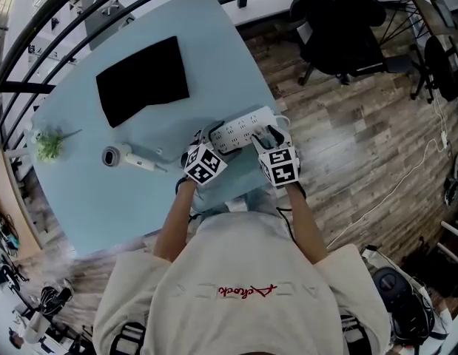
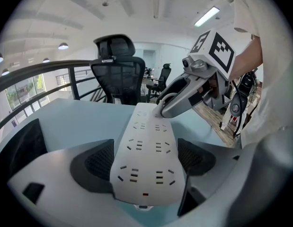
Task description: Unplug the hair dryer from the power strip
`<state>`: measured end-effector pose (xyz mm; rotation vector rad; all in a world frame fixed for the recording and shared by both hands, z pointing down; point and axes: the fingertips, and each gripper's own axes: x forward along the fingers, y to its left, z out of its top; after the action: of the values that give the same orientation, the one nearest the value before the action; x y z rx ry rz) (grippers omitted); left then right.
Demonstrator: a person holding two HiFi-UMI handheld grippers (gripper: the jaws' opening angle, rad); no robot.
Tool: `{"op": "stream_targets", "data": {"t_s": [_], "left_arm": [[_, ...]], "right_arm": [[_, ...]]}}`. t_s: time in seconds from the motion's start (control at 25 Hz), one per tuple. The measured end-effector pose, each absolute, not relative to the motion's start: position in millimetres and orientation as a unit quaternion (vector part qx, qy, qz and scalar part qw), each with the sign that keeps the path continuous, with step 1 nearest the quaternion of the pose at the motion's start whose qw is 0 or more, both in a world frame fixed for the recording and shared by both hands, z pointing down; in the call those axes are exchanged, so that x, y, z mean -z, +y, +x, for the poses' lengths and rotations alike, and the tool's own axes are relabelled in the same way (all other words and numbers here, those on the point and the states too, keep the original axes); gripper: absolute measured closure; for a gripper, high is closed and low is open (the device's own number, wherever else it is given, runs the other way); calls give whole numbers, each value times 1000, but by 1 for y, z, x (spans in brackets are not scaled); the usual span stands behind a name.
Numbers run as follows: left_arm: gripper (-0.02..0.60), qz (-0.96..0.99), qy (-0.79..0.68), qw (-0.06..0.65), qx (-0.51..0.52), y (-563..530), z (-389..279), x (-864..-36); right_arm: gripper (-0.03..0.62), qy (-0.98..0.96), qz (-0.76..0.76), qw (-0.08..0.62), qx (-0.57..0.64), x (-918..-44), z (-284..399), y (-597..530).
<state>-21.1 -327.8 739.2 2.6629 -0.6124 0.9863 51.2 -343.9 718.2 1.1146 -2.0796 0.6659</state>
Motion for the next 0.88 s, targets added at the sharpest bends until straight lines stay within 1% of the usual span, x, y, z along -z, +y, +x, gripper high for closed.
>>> {"op": "stream_targets", "data": {"t_s": [0.28,0.44,0.56,0.68,0.88], "left_arm": [[181,911,-209,118,-336,-328,-21,-738],[181,911,-209,117,-336,-328,-21,-738],[181,911,-209,117,-337,-328,-21,-739],[181,910,-209,117,-337,-328,-21,-738],[181,909,-210,120,-339,-329,-21,-738]], "right_arm": [[413,-791,431,365,-236,-728,51,-346],[418,-796,434,362,-218,-728,51,-346],[450,-799,437,355,-212,-729,49,-343],[468,-798,445,341,-222,-728,49,-343],[474,-799,441,345,-221,-729,49,-344]]}}
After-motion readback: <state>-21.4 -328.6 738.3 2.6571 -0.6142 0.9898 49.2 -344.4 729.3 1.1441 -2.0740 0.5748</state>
